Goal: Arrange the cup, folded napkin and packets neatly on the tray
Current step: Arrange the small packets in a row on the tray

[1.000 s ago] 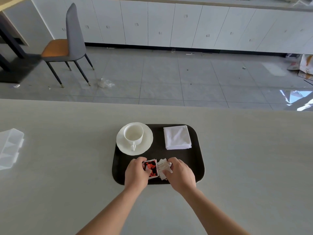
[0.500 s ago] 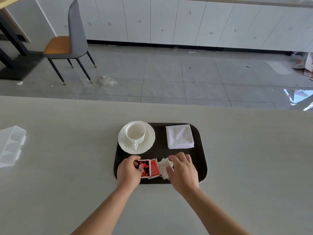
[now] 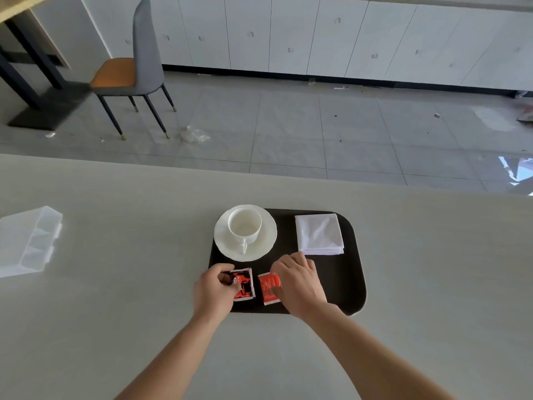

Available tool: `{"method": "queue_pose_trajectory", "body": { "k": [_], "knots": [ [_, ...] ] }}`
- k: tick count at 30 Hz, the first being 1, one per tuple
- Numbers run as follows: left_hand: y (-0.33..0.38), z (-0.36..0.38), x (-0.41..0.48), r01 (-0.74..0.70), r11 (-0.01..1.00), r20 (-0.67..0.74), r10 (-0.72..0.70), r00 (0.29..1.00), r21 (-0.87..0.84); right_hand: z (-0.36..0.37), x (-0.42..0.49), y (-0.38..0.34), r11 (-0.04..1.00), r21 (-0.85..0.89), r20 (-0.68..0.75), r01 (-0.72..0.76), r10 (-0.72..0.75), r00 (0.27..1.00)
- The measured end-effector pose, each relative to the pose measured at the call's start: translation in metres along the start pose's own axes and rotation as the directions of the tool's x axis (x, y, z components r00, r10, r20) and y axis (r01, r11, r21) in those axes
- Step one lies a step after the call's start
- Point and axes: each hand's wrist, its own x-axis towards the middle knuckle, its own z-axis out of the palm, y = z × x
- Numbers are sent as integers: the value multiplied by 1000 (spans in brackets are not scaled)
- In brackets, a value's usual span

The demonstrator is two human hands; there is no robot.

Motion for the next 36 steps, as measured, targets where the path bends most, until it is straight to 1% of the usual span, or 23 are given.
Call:
{"method": "queue_pose_trajectory", "body": {
  "k": [4, 6, 8, 10, 11, 13, 16, 20, 22, 24, 26, 28, 30, 33, 36],
  "knots": [
    [-2, -5, 1, 25, 998, -12, -25, 1000, -50, -2, 5, -5, 992, 98, 49, -85, 80, 996],
    [-3, -5, 0, 25, 996, -7, -25, 1000, -86, -6, 6, -7, 983, 154, 68, -101, 91, 994],
    [-4, -5, 1, 32, 993, 1, -33, 999, -118, -12, 5, -9, 956, 268, 82, -122, 104, 991],
    [-5, -6, 1, 34, 991, 7, -33, 999, -131, -18, 5, -11, 904, 378, 87, -198, 178, 980],
    [-5, -6, 1, 30, 990, 5, -30, 1000, -135, -22, 4, -12, 886, 397, 81, -237, 223, 971],
    [-4, -6, 1, 23, 989, -2, -24, 1000, -144, -27, 4, -15, 887, 357, 79, -293, 284, 956],
    [-2, -5, -1, 20, 986, 0, -20, 1000, -165, -26, 6, -28, 896, 289, 149, -337, 306, 941],
    [-2, -7, -3, 17, 982, -6, -19, 1000, -187, -16, 8, -38, 846, 359, 261, -395, 315, 913],
    [-2, -8, -3, 20, 983, -7, -21, 1000, -184, -16, 6, -32, 811, 425, 278, -401, 305, 911],
    [-3, -7, -3, 24, 983, 1, -24, 1000, -185, -17, 0, -25, 813, 454, 233, -365, 287, 929],
    [-3, -3, -3, 29, 981, 7, -28, 1000, -191, -19, -9, -16, 840, 443, 142, -313, 279, 950],
    [-1, 2, -3, 35, 979, 27, -30, 999, -200, -22, -17, -7, 838, 450, 67, -309, 314, 947],
    [5, 8, -3, 29, 983, 61, -18, 998, -182, -26, -22, 4, 824, 457, 17, -334, 368, 930],
    [13, 18, -1, -51, 997, 103, 57, 993, -64, -27, -29, 18, 798, 456, -7, -394, 446, 895],
    [14, 25, 2, -125, 990, 101, 118, 988, 69, -23, -33, 24, 798, 433, -7, -420, 468, 883]
  ]
}}
